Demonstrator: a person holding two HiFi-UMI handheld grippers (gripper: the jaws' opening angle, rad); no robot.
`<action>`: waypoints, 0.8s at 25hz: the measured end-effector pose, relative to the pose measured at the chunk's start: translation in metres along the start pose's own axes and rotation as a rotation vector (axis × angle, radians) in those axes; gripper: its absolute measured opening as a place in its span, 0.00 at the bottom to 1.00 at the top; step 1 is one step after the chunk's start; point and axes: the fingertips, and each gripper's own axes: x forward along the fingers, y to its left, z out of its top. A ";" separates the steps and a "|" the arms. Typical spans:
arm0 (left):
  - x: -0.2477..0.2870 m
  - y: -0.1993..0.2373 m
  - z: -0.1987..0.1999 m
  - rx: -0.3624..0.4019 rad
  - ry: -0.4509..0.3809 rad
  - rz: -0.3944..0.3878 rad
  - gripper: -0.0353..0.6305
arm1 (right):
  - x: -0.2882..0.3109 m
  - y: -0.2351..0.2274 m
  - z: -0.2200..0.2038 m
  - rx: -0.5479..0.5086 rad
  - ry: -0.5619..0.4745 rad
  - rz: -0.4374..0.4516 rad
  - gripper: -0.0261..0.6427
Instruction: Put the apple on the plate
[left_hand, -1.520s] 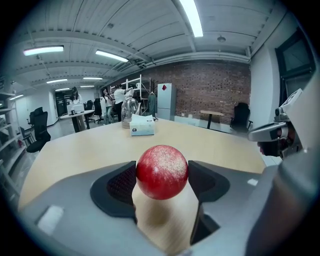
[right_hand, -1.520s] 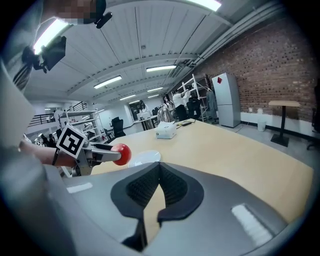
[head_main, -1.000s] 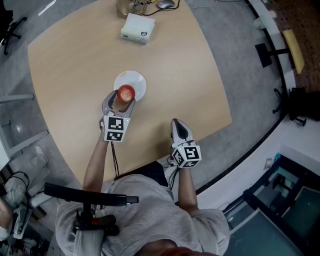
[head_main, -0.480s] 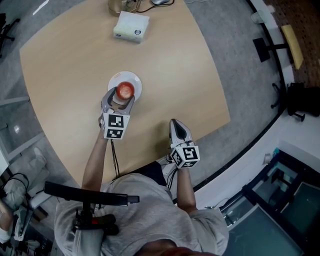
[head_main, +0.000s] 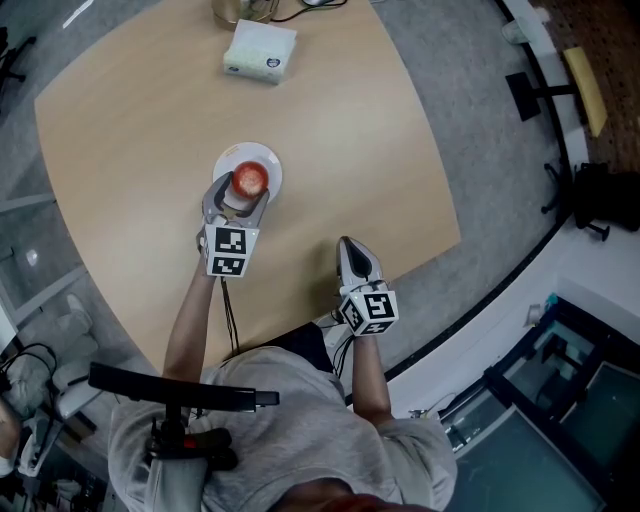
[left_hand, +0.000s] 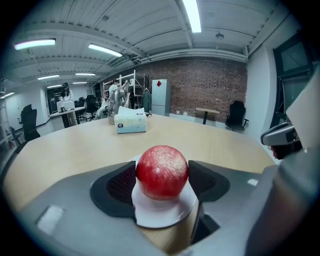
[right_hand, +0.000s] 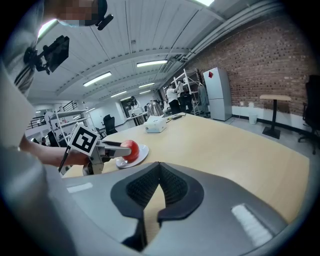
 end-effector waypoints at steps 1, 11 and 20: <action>0.000 0.000 0.001 0.003 -0.002 0.002 0.58 | 0.000 0.000 0.000 0.000 0.000 0.000 0.05; 0.000 -0.001 0.005 0.023 -0.008 0.015 0.58 | -0.002 0.000 0.002 -0.001 -0.008 -0.008 0.05; -0.005 -0.001 0.011 0.027 -0.032 0.022 0.59 | -0.001 0.005 0.003 -0.013 -0.020 0.000 0.05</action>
